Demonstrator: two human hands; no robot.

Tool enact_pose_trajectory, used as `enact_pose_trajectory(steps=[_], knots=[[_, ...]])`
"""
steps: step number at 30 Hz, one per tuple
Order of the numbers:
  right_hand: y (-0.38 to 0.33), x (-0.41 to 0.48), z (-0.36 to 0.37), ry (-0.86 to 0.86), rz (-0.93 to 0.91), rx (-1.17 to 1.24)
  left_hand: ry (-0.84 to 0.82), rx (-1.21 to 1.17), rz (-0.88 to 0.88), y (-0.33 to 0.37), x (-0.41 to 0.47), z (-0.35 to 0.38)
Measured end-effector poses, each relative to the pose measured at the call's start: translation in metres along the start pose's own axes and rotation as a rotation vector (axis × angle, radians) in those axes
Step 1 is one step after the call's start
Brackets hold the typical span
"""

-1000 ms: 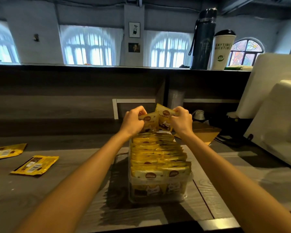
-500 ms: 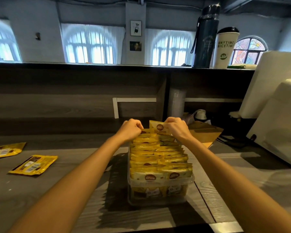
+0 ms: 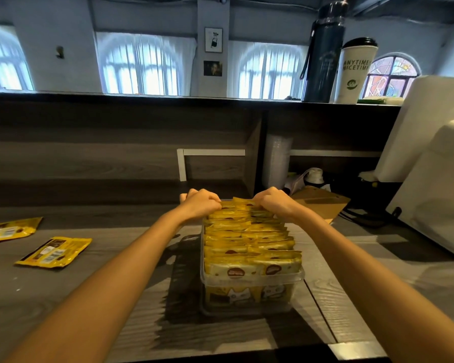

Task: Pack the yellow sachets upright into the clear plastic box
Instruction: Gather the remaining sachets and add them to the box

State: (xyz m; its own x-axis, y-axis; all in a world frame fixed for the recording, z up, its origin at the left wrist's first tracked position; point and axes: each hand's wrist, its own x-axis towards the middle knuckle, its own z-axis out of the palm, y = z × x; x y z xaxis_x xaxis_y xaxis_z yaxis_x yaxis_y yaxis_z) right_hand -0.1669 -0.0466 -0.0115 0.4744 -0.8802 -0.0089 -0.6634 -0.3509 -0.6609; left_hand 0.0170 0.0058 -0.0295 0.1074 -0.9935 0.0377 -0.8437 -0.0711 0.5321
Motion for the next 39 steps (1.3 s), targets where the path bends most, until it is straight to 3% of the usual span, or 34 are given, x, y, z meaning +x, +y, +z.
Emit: enact_pose_trajectory(steps=[6, 13, 18, 24, 27, 34, 39], knots=[[0.002, 0.000, 0.002, 0.045, -0.033, 0.046, 0.071, 0.067, -0.021, 0.006, 0.003, 0.002], [-0.005, -0.003, 0.004, 0.024, 0.015, -0.056, 0.039, 0.083, 0.026, 0.006, -0.002, 0.000], [-0.015, -0.012, 0.006, 0.131, -0.034, -0.136, 0.207, -0.052, 0.051, 0.012, -0.017, -0.011], [-0.065, -0.029, 0.029, 0.364, -0.214, -0.200, 0.468, -0.003, -0.017, 0.009, -0.049, -0.035], [-0.103, -0.039, 0.055, 0.403, -0.314, -0.231, 0.542, 0.049, -0.092, -0.004, -0.072, -0.052], [-0.171, -0.051, 0.147, 0.193, -0.433, -0.258, 0.719, 0.014, -0.416, -0.087, -0.134, -0.074], [-0.193, -0.045, 0.225, -0.086, -0.422, -0.371, 0.666, -0.005, -0.643, -0.164, -0.178, -0.074]])
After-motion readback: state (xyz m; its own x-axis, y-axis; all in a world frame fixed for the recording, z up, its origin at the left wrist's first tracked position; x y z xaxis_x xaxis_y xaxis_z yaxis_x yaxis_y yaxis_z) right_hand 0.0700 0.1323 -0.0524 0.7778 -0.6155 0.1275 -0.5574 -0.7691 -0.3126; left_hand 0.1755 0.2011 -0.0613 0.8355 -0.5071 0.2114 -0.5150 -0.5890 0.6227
